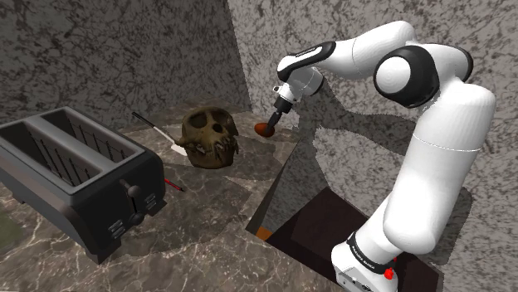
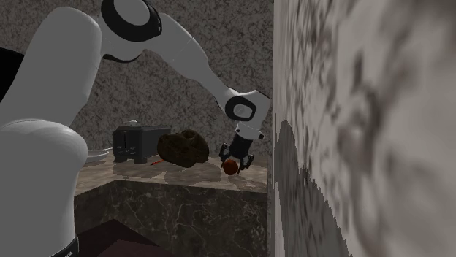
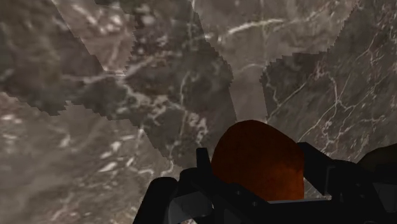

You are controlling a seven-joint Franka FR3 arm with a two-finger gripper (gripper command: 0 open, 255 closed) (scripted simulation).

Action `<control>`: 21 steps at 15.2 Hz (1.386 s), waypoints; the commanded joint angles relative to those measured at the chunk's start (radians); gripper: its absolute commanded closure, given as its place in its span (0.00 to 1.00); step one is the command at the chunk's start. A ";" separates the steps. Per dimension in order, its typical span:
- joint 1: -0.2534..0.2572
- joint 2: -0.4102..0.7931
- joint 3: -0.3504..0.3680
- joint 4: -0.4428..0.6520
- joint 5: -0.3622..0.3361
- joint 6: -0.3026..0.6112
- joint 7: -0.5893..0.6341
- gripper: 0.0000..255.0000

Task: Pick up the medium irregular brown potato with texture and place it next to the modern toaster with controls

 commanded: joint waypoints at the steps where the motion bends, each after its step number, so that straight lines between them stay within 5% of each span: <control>1: 0.002 -0.014 -0.003 0.005 -0.010 -0.015 0.012 1.00; 21: 0.009 -0.131 -0.025 0.125 -0.098 -0.209 0.136 1.00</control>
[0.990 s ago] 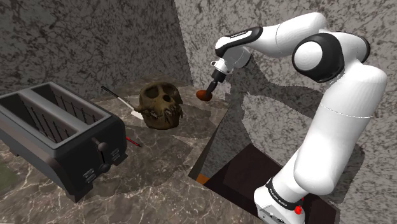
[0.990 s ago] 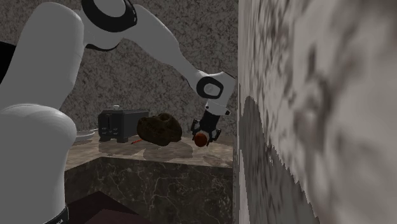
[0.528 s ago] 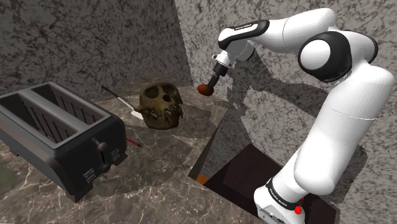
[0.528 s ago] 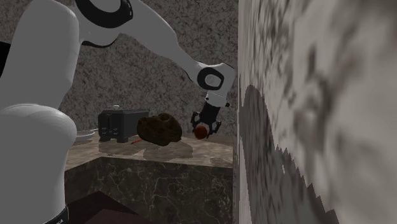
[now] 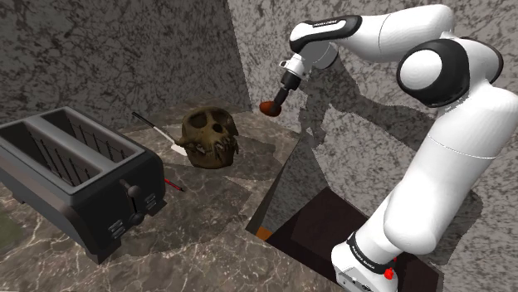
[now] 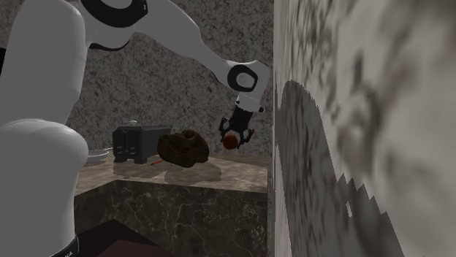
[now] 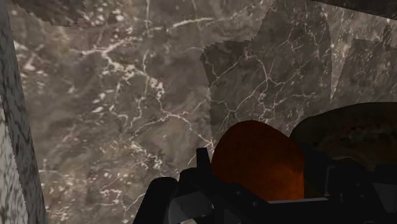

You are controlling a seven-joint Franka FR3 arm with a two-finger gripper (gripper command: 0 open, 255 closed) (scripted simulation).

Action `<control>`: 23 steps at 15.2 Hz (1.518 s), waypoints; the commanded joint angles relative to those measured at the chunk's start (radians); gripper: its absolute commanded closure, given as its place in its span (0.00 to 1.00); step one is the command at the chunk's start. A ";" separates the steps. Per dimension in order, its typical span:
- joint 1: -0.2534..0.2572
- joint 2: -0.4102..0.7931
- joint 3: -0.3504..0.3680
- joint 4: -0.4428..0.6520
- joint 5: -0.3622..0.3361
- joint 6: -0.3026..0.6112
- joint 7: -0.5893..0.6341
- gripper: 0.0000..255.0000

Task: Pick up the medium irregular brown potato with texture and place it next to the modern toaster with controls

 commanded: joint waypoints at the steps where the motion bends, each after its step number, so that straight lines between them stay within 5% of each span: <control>1: -0.001 -0.007 -0.002 0.017 -0.006 -0.021 0.011 1.00; 23: -0.015 -0.035 -0.012 0.270 -0.032 -0.278 0.120 1.00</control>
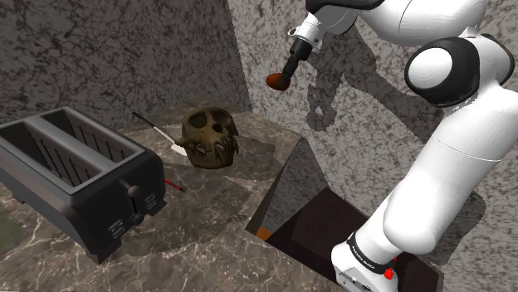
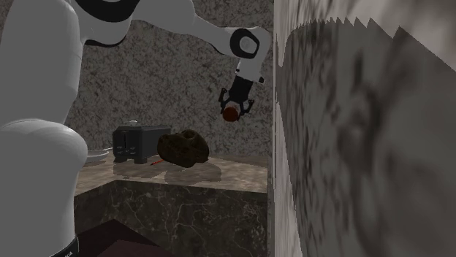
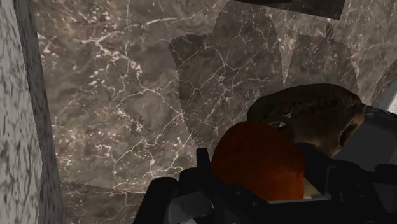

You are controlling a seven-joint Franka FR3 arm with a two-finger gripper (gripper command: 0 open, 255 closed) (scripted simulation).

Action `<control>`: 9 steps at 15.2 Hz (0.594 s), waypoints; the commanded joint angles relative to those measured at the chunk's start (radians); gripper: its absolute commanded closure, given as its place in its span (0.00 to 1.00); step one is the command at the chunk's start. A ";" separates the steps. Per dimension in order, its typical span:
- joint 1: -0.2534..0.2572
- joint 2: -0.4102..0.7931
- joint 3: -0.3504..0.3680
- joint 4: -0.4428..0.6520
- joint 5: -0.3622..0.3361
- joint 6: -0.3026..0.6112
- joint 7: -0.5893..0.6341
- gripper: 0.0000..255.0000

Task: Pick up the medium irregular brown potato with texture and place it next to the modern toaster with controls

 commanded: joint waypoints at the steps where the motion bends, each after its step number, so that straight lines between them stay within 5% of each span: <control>1: -0.004 0.007 -0.001 0.038 0.003 -0.030 0.009 1.00; 7: -0.013 0.020 -0.004 0.121 0.010 -0.099 0.032 1.00; 9: 0.026 -0.045 0.015 0.039 -0.012 -0.056 0.073 1.00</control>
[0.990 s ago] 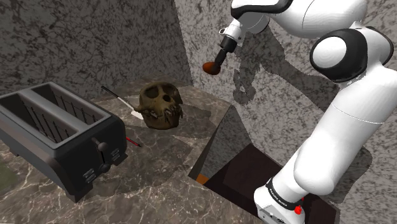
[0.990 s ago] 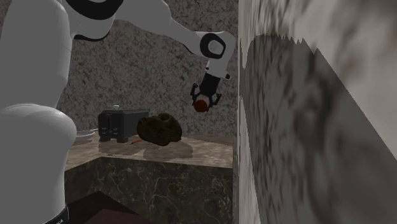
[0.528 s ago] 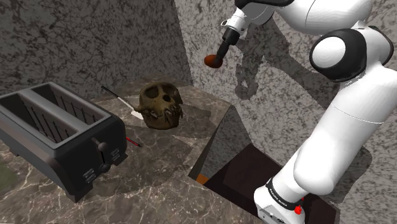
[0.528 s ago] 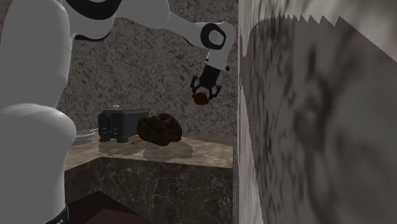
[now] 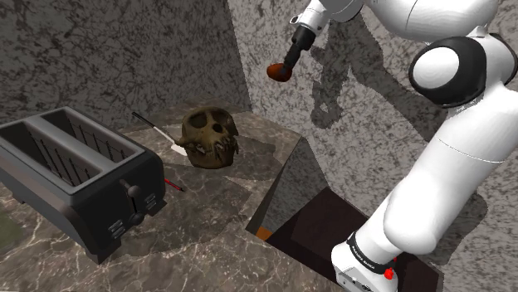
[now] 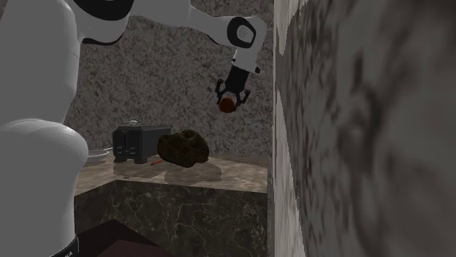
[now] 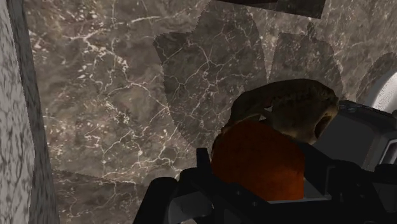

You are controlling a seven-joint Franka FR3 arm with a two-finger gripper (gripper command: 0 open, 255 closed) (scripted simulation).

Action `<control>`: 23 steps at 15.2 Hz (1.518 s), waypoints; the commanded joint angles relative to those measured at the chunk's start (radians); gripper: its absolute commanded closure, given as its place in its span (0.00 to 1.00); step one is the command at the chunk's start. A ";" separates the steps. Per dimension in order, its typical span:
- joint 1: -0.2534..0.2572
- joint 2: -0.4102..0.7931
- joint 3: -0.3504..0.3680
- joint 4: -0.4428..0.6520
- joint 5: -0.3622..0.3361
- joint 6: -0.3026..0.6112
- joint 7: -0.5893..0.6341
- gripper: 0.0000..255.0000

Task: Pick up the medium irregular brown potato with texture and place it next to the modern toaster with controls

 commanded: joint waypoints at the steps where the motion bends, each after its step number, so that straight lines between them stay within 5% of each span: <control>1: 0.031 -0.054 0.018 -0.069 -0.018 0.038 0.037 1.00; 12: 0.162 -0.307 0.178 -0.371 -0.065 0.220 0.283 1.00; 23: 0.262 -0.419 0.363 -0.514 -0.042 0.363 0.528 1.00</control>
